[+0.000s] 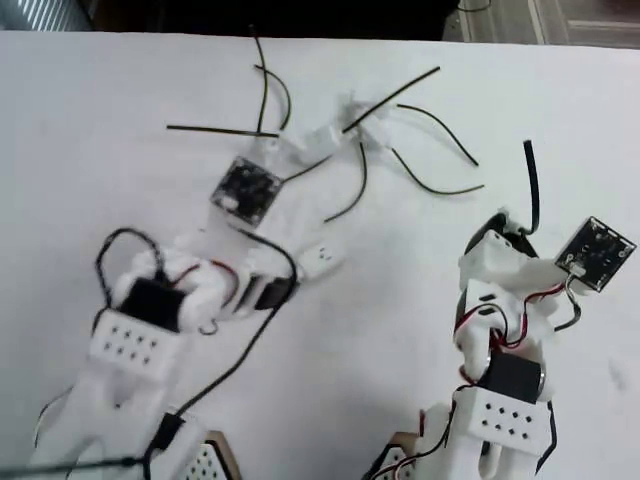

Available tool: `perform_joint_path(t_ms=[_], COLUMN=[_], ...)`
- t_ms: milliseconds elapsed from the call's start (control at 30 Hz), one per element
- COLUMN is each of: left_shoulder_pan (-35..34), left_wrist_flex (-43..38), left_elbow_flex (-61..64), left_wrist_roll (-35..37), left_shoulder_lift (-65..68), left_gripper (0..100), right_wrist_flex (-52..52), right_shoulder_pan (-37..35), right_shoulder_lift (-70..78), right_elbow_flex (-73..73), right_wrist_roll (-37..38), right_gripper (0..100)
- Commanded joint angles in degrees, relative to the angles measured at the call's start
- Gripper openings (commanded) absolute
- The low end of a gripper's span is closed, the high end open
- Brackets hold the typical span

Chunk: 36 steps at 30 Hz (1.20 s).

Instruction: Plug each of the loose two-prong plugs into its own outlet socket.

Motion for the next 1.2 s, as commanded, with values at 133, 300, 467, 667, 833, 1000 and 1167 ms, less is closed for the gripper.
perform_joint_path(t_ms=[133,300,467,667,833,1000,1167], left_shoulder_pan=[12.0,16.66,16.31,13.93,9.8,5.93,1.71], left_wrist_flex=[-3.87,-3.87,-3.6,-1.85,7.21,14.68,19.78], left_elbow_flex=[-19.25,-28.75,-37.01,-46.42,-55.38,-63.21,-69.71], left_wrist_roll=[4.92,4.92,5.01,4.92,4.92,4.75,-0.18], left_shoulder_lift=[28.26,43.38,56.84,67.82,73.19,77.76,80.22], left_gripper=[33,31,31,31,31,23,23], right_wrist_flex=[-0.84,-1.01,-1.01,-0.92,-0.84,-0.84,-0.84], right_shoulder_pan=[-0.31,-0.4,-0.4,-0.4,-0.4,-0.4,-0.4], right_shoulder_lift=[0.04,0.04,0.04,0.04,0.04,0.04,0.04], right_elbow_flex=[0.09,0.26,0.26,0.26,0.26,0.26,0.26], right_wrist_roll=[0.7,0.7,0.7,0.79,0.79,0.79,0.88], right_gripper=[1.8,1.8,1.8,1.8,1.8,1.8,1.8])
